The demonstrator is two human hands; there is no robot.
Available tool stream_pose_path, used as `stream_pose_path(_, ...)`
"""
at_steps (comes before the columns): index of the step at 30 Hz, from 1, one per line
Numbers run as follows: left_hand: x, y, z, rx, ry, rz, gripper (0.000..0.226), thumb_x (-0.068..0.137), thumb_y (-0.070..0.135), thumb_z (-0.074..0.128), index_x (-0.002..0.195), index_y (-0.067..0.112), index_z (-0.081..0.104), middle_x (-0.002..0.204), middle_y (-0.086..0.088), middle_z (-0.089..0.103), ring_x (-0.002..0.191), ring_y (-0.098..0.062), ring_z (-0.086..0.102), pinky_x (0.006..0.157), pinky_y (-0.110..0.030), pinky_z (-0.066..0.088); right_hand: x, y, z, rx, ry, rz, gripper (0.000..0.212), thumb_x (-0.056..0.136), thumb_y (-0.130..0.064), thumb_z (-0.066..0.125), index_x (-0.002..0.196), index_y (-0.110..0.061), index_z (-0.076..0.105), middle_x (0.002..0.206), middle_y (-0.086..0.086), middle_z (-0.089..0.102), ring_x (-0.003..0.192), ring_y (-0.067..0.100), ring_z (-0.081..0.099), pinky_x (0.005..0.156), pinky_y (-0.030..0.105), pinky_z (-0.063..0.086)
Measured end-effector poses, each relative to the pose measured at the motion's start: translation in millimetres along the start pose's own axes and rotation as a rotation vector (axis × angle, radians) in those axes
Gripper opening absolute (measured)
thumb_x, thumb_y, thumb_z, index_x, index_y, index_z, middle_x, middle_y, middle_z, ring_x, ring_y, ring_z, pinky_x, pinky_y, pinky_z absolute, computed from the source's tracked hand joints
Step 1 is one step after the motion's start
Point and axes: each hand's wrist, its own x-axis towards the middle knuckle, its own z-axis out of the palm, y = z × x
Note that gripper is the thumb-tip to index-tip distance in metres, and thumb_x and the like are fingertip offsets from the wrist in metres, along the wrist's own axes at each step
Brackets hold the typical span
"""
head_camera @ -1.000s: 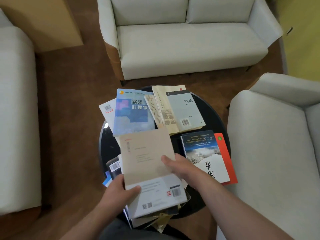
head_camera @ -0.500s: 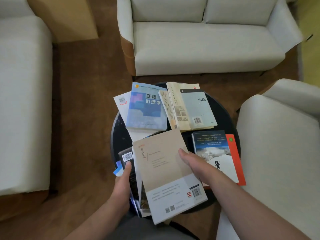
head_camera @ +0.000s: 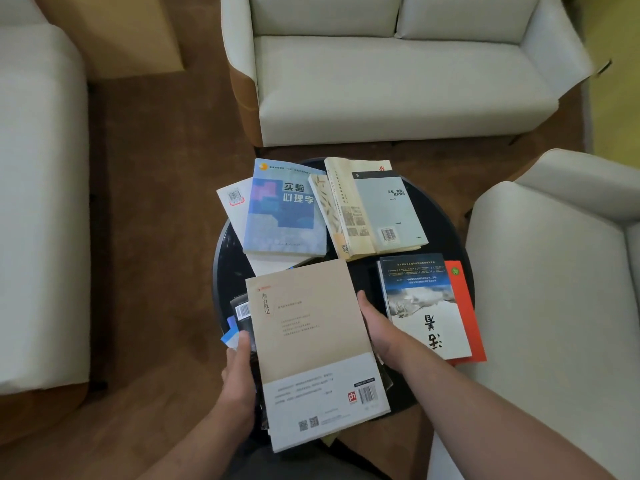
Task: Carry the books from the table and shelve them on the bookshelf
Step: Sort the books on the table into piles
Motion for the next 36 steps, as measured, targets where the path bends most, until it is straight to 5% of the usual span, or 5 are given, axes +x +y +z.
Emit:
stream_pose_path(9, 49.2, -25.9, -30.1, 0.137, -0.052, -0.055, 0.102, 0.047, 0.102, 0.054, 0.136, 0.053, 0.048, 0.14, -0.006, 0.057, 0.115, -0.036, 0.067, 0.097, -0.061, 0.05, 2.9, 50.9, 3.1, -0.063, -0.006, 0.059, 0.082, 0.091, -0.082, 0.017, 0.157, -0.037, 0.034, 0.164, 0.0, 0.035, 0.154, 0.023, 0.025, 0.126, 0.044, 0.012)
stream_pose_path(15, 33.4, 3.2, -14.8, 0.332, -0.028, 0.102, 0.083, 0.058, 0.1, 0.042, 0.122, 0.049, 0.055, 0.13, -0.007, 0.059, 0.106, -0.031, 0.069, 0.093, -0.056, 0.054, 22.0, 58.5, -16.0, -0.018, 0.021, 0.035, 0.11, 0.052, -0.107, 0.041, 0.14, -0.042, 0.058, 0.144, 0.003, 0.062, 0.136, 0.028, 0.052, 0.12, 0.058, 0.03)
stream_pose_path(20, 21.0, 15.2, -2.0, 0.236, -0.025, 0.106, 0.066, 0.067, 0.083, 0.049, 0.112, 0.037, 0.065, 0.126, -0.009, 0.062, 0.103, -0.033, 0.071, 0.087, -0.056, 0.058, 12.9, 30.2, 4.9, 0.178, 0.07, -0.019, 0.071, 0.094, -0.078, 0.022, 0.129, -0.035, 0.067, 0.118, 0.003, 0.077, 0.119, 0.026, 0.067, 0.115, 0.048, 0.042)
stream_pose_path(29, 15.7, 25.9, -0.4, 0.351, -0.182, 0.145, 0.077, 0.069, 0.089, 0.039, 0.116, 0.033, 0.062, 0.122, -0.012, 0.066, 0.107, -0.034, 0.069, 0.095, -0.058, 0.054, 6.6, 30.3, 10.8, 0.355, 0.061, -0.029, 0.074, 0.101, -0.069, 0.018, 0.122, -0.022, 0.071, 0.101, 0.009, 0.08, 0.096, 0.025, 0.074, 0.088, 0.039, 0.055)
stream_pose_path(36, -4.5, 30.6, 6.5, 0.307, -0.276, 0.232, 0.039, 0.106, 0.044, 0.035, 0.127, 0.023, 0.062, 0.112, -0.013, 0.074, 0.106, -0.036, 0.07, 0.096, -0.053, 0.055, -12.1, 43.7, 10.8, 0.569, 0.048, -0.054, 0.085, 0.107, -0.054, 0.024, 0.045, -0.027, 0.075, 0.058, 0.002, 0.073, 0.052, 0.015, 0.072, 0.061, 0.033, 0.057)
